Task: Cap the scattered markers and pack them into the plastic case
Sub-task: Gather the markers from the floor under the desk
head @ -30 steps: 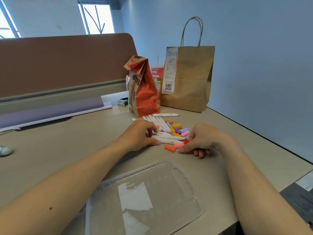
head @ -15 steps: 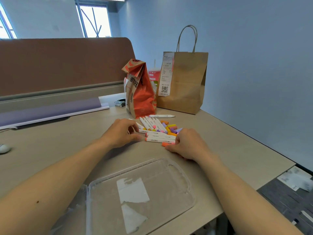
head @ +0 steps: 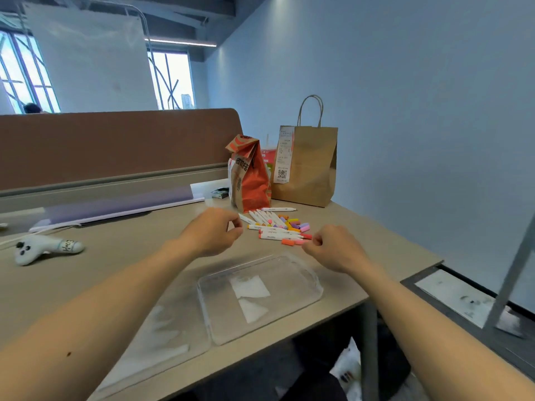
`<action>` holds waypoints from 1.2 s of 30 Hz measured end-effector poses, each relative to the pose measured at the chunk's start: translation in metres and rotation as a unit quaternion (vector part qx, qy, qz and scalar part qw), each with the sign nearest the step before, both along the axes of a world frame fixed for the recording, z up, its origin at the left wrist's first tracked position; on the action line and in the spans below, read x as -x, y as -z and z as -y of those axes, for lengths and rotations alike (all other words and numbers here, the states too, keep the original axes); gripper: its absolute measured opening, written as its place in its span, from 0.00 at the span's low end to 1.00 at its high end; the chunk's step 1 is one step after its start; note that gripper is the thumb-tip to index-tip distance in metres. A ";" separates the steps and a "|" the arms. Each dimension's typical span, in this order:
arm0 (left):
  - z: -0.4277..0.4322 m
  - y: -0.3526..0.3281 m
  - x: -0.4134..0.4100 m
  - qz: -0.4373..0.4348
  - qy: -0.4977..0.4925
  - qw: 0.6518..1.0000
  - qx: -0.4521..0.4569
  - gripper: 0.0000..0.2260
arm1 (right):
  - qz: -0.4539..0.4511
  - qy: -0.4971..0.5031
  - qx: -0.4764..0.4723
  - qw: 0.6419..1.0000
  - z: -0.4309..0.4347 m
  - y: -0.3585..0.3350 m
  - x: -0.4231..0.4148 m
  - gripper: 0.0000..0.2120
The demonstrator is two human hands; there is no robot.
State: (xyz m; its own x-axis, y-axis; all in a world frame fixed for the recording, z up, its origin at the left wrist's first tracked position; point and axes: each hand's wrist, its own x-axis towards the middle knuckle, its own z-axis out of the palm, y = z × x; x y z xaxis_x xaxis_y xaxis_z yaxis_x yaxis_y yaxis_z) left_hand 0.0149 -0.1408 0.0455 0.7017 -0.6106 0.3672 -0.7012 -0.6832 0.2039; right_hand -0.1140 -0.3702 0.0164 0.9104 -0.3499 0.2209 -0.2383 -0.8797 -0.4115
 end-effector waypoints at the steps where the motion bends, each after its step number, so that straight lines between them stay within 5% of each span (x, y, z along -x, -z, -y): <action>1: -0.002 -0.002 0.014 0.006 0.006 1.000 0.002 0.05 | 0.003 0.000 0.006 1.000 -0.005 -0.004 0.012 0.23; 18: 0.010 -0.002 0.221 0.057 0.167 0.983 -0.043 0.11 | -0.027 0.021 0.110 0.993 -0.037 -0.022 0.220 0.23; 36: 0.135 0.117 0.276 -0.043 0.337 0.928 -0.150 0.12 | -0.179 0.184 0.005 0.967 0.027 0.071 0.333 0.22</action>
